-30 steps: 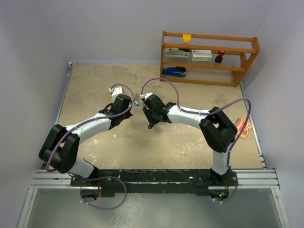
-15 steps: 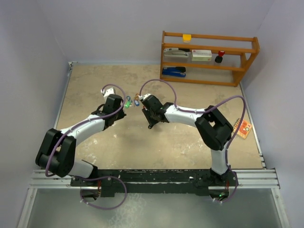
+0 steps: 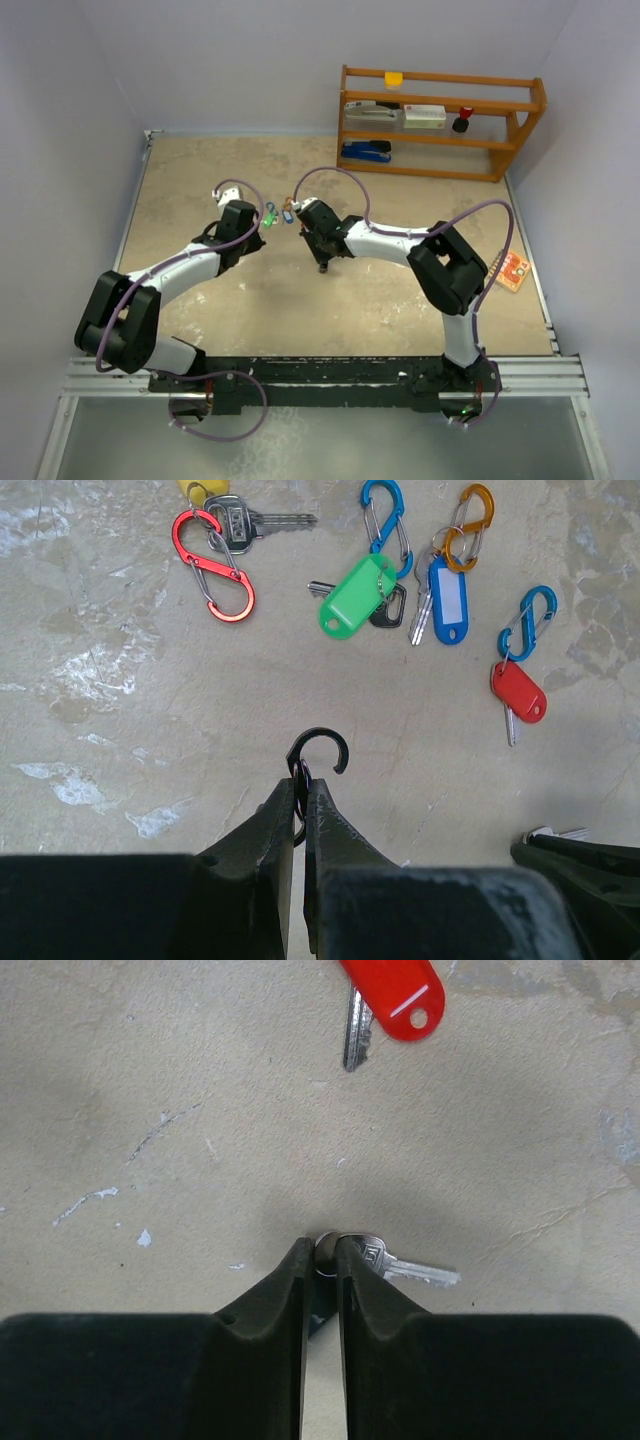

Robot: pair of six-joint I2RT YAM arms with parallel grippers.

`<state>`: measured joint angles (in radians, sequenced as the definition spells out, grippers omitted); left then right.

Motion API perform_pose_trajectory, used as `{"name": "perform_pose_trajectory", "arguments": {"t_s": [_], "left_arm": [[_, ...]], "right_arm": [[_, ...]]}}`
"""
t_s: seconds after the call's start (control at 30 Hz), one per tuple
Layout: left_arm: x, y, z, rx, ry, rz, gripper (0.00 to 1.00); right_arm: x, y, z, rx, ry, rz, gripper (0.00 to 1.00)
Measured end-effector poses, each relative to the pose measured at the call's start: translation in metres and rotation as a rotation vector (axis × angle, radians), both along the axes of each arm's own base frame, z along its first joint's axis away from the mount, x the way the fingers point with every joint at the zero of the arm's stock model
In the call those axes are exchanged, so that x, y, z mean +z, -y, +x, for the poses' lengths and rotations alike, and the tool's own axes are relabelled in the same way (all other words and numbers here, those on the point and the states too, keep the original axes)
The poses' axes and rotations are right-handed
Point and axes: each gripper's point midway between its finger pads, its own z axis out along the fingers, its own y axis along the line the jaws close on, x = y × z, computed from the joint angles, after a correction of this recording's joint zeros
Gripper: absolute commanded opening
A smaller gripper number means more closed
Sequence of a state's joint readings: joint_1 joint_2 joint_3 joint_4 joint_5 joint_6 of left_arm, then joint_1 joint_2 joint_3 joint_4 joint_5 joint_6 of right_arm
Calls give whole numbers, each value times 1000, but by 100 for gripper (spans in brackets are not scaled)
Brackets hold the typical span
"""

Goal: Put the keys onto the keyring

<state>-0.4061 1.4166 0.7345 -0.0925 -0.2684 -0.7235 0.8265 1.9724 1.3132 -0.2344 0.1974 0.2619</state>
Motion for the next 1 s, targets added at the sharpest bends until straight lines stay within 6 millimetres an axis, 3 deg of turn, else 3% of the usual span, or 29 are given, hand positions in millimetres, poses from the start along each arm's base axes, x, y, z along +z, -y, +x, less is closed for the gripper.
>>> {"name": "perform_pose_trajectory", "arguments": {"t_s": [0.17,0.33,0.5,0.77,0.87,1.0], "left_arm": [[-3,0,-2,-3,-4,-3,0],[-2,4,-1,-15,1,-19,0],[2,14,2,-50,18,-61,0],[7,43,2,-145,52,-141,0],[10,59,1,-195,67,-169,0],[16,77,-1,-251,92,-205,0]], "right_arm": [[1,3,3,-21,14,-8,1],[7,7,8,-49,45,-17,0],[32,11,8,-61,102,25,0],[99,5,11,-38,239,185,0],[108,1,10,-7,261,218,0],[105,-4,6,49,254,240,0]]}}
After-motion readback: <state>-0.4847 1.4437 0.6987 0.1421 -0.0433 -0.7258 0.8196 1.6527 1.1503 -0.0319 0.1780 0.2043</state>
